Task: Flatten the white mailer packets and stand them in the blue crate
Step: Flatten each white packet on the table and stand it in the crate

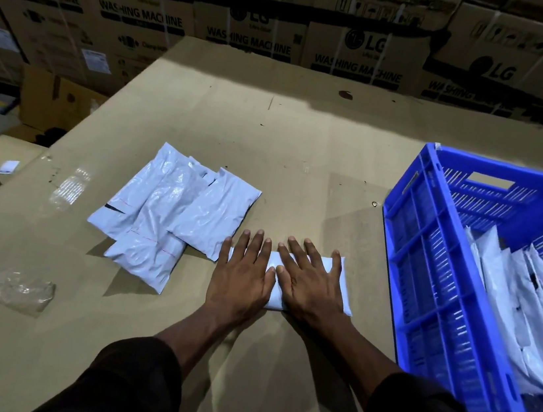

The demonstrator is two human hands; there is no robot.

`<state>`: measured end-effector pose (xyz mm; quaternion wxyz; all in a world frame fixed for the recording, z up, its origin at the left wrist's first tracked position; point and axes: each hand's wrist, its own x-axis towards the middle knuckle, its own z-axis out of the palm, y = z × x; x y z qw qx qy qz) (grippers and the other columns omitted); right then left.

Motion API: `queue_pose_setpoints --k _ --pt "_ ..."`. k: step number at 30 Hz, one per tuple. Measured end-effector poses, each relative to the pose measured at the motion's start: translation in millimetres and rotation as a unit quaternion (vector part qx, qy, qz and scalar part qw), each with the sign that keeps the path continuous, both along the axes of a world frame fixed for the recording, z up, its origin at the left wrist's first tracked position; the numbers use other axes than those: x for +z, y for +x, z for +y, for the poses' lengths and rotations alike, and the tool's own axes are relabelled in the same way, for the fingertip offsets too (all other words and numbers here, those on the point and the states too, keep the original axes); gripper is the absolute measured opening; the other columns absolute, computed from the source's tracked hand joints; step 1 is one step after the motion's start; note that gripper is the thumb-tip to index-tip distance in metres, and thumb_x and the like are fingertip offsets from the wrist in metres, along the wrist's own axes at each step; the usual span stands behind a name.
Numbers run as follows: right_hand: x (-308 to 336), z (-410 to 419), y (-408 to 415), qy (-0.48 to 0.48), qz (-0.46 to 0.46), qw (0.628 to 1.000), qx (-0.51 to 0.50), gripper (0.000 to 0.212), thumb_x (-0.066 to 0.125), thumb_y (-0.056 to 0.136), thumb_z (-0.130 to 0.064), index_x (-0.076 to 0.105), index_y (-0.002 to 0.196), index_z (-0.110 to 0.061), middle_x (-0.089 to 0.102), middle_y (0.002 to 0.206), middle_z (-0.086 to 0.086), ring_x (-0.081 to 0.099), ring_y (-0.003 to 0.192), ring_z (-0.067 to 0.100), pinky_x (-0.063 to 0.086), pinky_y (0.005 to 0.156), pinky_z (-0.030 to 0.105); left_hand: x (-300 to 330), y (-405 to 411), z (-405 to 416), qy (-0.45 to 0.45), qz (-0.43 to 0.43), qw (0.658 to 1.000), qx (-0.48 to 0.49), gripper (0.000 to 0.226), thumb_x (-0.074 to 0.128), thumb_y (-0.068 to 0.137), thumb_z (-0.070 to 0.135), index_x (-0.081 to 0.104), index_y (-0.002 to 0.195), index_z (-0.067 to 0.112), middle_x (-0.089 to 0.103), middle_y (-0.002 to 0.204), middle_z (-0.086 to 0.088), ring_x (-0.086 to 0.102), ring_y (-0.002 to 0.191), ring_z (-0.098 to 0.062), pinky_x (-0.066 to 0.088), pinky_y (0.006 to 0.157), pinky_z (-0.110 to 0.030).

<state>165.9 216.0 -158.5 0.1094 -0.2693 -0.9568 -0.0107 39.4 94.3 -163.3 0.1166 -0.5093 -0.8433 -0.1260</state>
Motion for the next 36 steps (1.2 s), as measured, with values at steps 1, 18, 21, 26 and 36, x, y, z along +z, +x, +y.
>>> queue_pose_setpoints --k 1,18,21,26,36 --pt "-0.5 -0.2 0.3 0.002 0.002 1.000 0.001 0.051 0.029 0.104 -0.048 0.043 0.150 -0.033 0.038 0.158 -0.007 0.033 0.147 0.019 0.015 0.114 0.064 -0.1 0.1 0.0 0.002 0.000 1.000 -0.001 0.060 0.030 0.103 0.041 0.055 0.147 0.009 0.052 0.154 -0.011 0.046 0.144 -0.032 0.024 0.120 -0.054" --pt "6.4 -5.5 1.3 -0.031 -0.020 0.999 -0.001 0.050 0.030 0.103 -0.048 0.048 0.146 -0.032 0.040 0.157 -0.006 0.036 0.146 0.020 0.020 0.113 0.065 -3.9 -1.7 0.1 -0.054 -0.030 0.998 -0.006 0.062 0.030 0.101 0.044 0.056 0.146 0.012 0.049 0.156 -0.010 0.044 0.145 -0.034 0.025 0.117 -0.054" --pt "12.0 -2.4 2.0 -0.049 -0.052 0.997 0.004 0.056 0.017 0.104 -0.053 0.044 0.149 -0.032 0.036 0.159 -0.005 0.034 0.147 0.022 0.018 0.111 0.064 2.5 -1.7 -0.1 -0.064 -0.033 0.997 -0.009 0.062 0.031 0.101 0.045 0.057 0.146 0.012 0.050 0.155 -0.010 0.046 0.144 -0.037 0.025 0.116 -0.054" --pt "17.0 -0.8 23.2 -0.038 -0.058 0.998 -0.002 0.064 0.010 0.104 -0.058 0.045 0.149 -0.028 0.040 0.157 0.003 0.037 0.145 0.026 0.016 0.112 0.058 8.2 -1.2 -2.2 -0.066 -0.046 0.997 -0.004 0.063 0.031 0.101 0.044 0.056 0.146 0.008 0.050 0.155 -0.011 0.046 0.143 -0.038 0.027 0.116 -0.055" --pt "15.6 -0.8 32.6 -0.064 -0.031 0.997 -0.007 0.064 0.007 0.102 -0.058 0.035 0.154 -0.033 0.028 0.163 -0.005 0.024 0.151 0.020 0.016 0.117 0.058 0.6 11.8 -16.2 -0.048 -0.074 0.996 -0.019 0.064 0.033 0.102 0.058 0.040 0.158 0.028 0.037 0.164 -0.010 0.036 0.147 -0.045 0.033 0.116 -0.059"
